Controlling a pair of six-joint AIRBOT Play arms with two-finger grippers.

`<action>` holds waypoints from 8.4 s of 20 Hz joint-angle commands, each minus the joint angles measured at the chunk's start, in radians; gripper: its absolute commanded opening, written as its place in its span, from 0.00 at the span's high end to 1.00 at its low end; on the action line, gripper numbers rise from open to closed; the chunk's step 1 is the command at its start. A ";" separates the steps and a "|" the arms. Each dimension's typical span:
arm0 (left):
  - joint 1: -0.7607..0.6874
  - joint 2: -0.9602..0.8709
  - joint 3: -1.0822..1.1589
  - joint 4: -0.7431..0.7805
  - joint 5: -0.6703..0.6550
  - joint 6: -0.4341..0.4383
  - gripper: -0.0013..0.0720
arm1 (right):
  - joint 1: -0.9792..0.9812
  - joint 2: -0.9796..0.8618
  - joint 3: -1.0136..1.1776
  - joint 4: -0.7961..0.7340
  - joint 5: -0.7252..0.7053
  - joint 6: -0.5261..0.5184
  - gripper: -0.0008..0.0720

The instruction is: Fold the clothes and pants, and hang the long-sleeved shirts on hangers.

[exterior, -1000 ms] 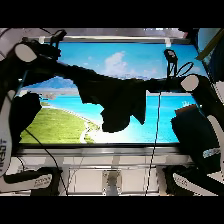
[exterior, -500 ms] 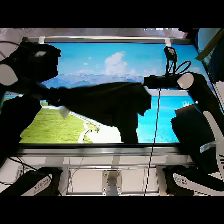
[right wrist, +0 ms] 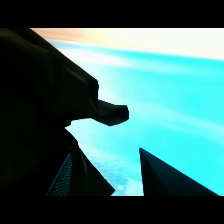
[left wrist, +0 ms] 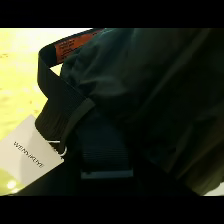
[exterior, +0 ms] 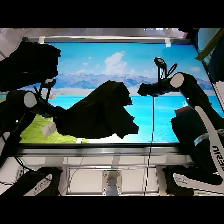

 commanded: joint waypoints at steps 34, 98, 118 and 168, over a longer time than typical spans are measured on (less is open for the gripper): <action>0.478 0.051 -0.583 -1.107 0.201 0.845 0.89 | 0.002 0.296 -0.335 -0.016 0.204 -0.085 0.27; 0.711 0.158 0.018 -0.422 0.090 0.305 0.15 | -0.058 0.098 -0.059 -0.304 0.316 0.020 0.33; 0.623 -0.058 -0.452 -0.921 0.290 0.154 0.16 | 0.068 0.479 -0.774 0.446 -0.155 -0.112 0.32; 0.605 0.002 -0.351 -0.921 0.075 0.447 0.91 | 0.325 0.247 -0.674 0.511 -0.800 0.204 0.99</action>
